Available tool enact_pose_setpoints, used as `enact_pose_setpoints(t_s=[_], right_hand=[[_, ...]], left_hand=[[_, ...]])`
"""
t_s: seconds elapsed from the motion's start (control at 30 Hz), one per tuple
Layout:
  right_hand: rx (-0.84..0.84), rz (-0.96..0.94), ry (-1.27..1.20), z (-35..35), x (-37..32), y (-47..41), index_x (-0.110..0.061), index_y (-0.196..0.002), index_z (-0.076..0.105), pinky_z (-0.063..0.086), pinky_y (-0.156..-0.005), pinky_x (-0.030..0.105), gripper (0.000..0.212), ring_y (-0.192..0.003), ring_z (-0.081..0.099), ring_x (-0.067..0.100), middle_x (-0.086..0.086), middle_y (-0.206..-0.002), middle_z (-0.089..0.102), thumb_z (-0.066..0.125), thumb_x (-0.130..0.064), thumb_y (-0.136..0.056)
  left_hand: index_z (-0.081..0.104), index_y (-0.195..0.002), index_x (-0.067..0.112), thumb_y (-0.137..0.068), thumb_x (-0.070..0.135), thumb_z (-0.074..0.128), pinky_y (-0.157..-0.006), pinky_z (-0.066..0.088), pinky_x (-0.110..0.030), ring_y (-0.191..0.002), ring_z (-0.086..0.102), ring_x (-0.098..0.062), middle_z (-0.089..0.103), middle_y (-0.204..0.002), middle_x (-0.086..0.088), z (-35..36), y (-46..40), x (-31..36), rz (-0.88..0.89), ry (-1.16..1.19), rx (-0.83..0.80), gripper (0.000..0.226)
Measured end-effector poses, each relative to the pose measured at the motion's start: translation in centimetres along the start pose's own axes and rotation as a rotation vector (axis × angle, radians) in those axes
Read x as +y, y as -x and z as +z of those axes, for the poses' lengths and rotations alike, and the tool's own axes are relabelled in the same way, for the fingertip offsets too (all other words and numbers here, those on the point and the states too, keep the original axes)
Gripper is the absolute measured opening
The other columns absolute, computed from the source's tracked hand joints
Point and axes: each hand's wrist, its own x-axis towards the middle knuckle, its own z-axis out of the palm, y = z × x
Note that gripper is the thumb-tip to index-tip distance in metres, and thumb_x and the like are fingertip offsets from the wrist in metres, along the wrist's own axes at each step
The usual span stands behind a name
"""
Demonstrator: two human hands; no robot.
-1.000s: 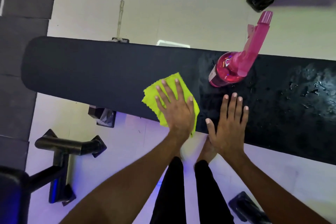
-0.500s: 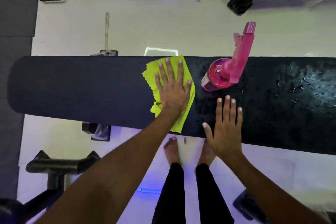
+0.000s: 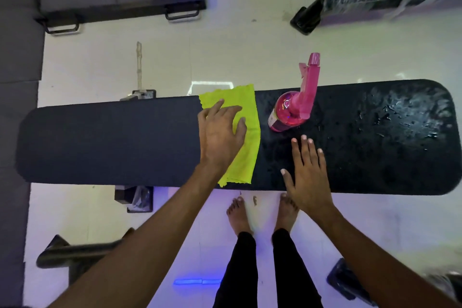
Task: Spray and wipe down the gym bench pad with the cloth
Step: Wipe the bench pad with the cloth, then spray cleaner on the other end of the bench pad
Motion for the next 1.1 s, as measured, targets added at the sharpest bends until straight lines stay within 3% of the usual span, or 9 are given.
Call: enact_pose_setpoints(t_s=[0.17, 0.27, 0.33, 0.4, 0.5, 0.6, 0.73, 0.9, 1.1], right_hand=[[-0.033, 0.194, -0.017, -0.8, 1.1, 2.2, -0.009, -0.169, 0.007, 0.011, -0.133, 0.055, 0.081, -0.165, 0.005, 0.035, 0.019, -0.177, 0.004, 0.048, -0.043, -0.107], [-0.057, 0.237, -0.016, -0.6, 2.2, 3.4, -0.008, -0.168, 0.004, 0.011, -0.133, 0.055, 0.079, -0.165, 0.004, 0.035, 0.018, -0.177, 0.002, 0.038, -0.045, -0.108], [-0.063, 0.254, -0.016, -0.5, 3.1, 4.0, -0.007, -0.168, 0.004, 0.011, -0.134, 0.054, 0.081, -0.165, 0.005, 0.034, 0.018, -0.177, 0.003, 0.027, -0.05, -0.103], [-0.046, 0.253, -0.011, -0.3, 4.1, 4.4, -0.004, -0.168, 0.007, 0.013, -0.133, 0.055, 0.085, -0.165, 0.008, 0.036, 0.019, -0.177, 0.006, 0.018, -0.054, -0.1], [-0.014, 0.269, -0.012, -0.2, 5.8, 4.5, -0.002, -0.167, 0.01, 0.014, -0.132, 0.057, 0.089, -0.164, 0.011, 0.039, 0.022, -0.175, 0.009, 0.012, -0.057, -0.098], [-0.019, 0.284, -0.023, -0.7, 7.4, 4.2, -0.003, -0.168, 0.006, 0.01, -0.133, 0.056, 0.089, -0.165, 0.007, 0.038, 0.022, -0.176, 0.005, 0.011, -0.058, -0.098], [0.009, 0.327, -0.051, -2.1, 10.3, 3.1, -0.002, -0.167, 0.004, 0.008, -0.134, 0.055, 0.084, -0.165, 0.003, 0.038, 0.022, -0.176, 0.003, 0.026, -0.052, -0.103], [0.04, 0.411, -0.046, -3.6, 16.2, 2.4, -0.001, -0.167, 0.006, 0.011, -0.133, 0.056, 0.084, -0.165, 0.006, 0.039, 0.023, -0.176, 0.007, 0.043, -0.046, -0.107], [0.078, 0.492, -0.067, -3.3, 22.2, 3.8, 0.001, -0.166, 0.013, 0.015, -0.132, 0.059, 0.086, -0.163, 0.013, 0.043, 0.026, -0.174, 0.013, 0.04, -0.053, -0.104]], left_hand=[[0.045, -0.155, 0.008, -0.09, 0.03, 0.075, -0.121, 0.034, -0.04, -0.144, 0.046, -0.029, 0.054, -0.153, -0.01, -2.1, 0.2, 4.1, 0.09, 0.314, -0.096, 0.074], [0.029, -0.162, 0.01, -0.085, 0.031, 0.084, -0.118, 0.029, -0.023, -0.147, 0.04, -0.016, 0.042, -0.162, -0.006, -2.2, -0.9, 6.9, 0.157, 0.435, -0.136, 0.097], [0.025, -0.164, 0.012, -0.083, 0.028, 0.086, -0.111, 0.034, -0.016, -0.136, 0.046, 0.0, 0.042, -0.162, -0.007, -1.8, -1.9, 8.7, 0.191, 0.512, -0.154, 0.102], [0.03, -0.161, 0.013, -0.084, 0.022, 0.084, -0.099, 0.043, -0.01, -0.117, 0.058, 0.008, 0.056, -0.148, -0.012, -1.4, -2.9, 10.2, 0.212, 0.574, -0.154, 0.095], [0.046, -0.148, 0.015, -0.092, 0.019, 0.076, -0.084, 0.058, -0.03, -0.091, 0.072, -0.022, 0.073, -0.101, -0.009, -0.8, -3.8, 12.0, 0.184, 0.514, -0.09, 0.064], [0.052, -0.136, 0.01, -0.097, 0.014, 0.067, -0.074, 0.058, -0.047, -0.071, 0.07, -0.033, 0.072, -0.083, -0.01, -0.4, -4.1, 13.7, 0.142, 0.478, -0.046, 0.043], [0.059, -0.128, 0.016, -0.098, 0.011, 0.063, -0.073, 0.057, -0.051, -0.067, 0.065, -0.043, 0.067, -0.075, -0.021, 0.0, -4.1, 15.6, 0.132, 0.533, -0.133, 0.03], [0.069, -0.115, 0.026, -0.097, 0.032, 0.064, -0.064, 0.056, -0.028, -0.063, 0.072, -0.018, 0.074, -0.075, -0.004, 1.6, -4.1, 17.9, 0.101, 0.667, -0.379, 0.02], [0.068, -0.096, 0.032, -0.101, 0.048, 0.062, -0.061, 0.052, -0.023, -0.051, 0.069, -0.005, 0.072, -0.062, -0.001, 6.7, -1.9, 20.8, 0.057, 0.438, -0.611, 0.018]])
